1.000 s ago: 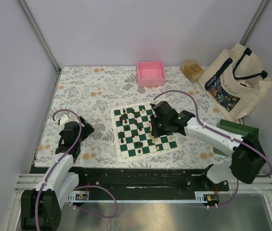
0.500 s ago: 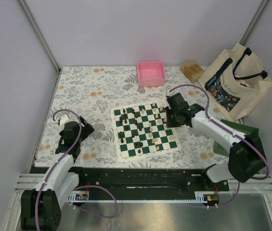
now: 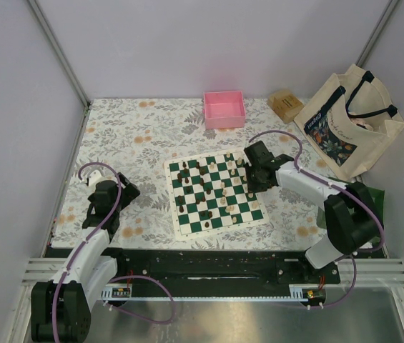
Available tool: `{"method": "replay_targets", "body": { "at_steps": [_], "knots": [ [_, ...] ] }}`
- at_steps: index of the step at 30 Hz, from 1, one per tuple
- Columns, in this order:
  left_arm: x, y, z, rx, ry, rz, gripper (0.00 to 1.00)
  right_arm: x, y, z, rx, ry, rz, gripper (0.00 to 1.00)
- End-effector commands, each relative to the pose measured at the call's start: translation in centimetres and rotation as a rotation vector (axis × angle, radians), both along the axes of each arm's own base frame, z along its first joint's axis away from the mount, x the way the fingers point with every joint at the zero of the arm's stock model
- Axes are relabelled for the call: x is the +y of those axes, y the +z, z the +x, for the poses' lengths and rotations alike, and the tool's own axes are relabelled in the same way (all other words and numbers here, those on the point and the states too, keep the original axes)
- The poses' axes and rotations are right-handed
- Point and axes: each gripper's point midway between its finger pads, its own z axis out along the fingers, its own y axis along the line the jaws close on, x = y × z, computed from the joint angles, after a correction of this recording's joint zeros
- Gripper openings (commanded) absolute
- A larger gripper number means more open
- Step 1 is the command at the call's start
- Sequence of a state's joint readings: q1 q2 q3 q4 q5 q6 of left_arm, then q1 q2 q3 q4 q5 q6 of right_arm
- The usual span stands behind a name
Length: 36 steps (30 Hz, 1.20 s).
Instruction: Set up the chess pieces on the board
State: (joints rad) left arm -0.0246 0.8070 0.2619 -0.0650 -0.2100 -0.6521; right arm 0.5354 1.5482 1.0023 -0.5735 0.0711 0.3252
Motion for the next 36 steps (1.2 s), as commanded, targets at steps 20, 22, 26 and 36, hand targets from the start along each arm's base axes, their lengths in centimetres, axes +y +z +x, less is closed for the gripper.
{"method": "replay_targets", "body": {
  "at_steps": [20,22,26,36],
  "knots": [
    [0.2,1.6,1.1,-0.058,0.01,0.006,0.99,-0.8,-1.7,1.1,-0.01,-0.033,0.037,0.13],
    [0.2,1.6,1.2,-0.058,0.01,0.006,0.99,-0.8,-1.0,1.0,-0.03,-0.035,0.053,0.13],
    [0.2,1.6,1.2,-0.056,0.009,0.005,0.99,-0.7,0.1,1.3,-0.053,-0.032,0.06,0.13],
    [0.2,1.6,1.2,-0.055,0.008,0.006,0.99,-0.6,0.2,1.1,-0.049,-0.031,0.072,0.13]
  ]
}}
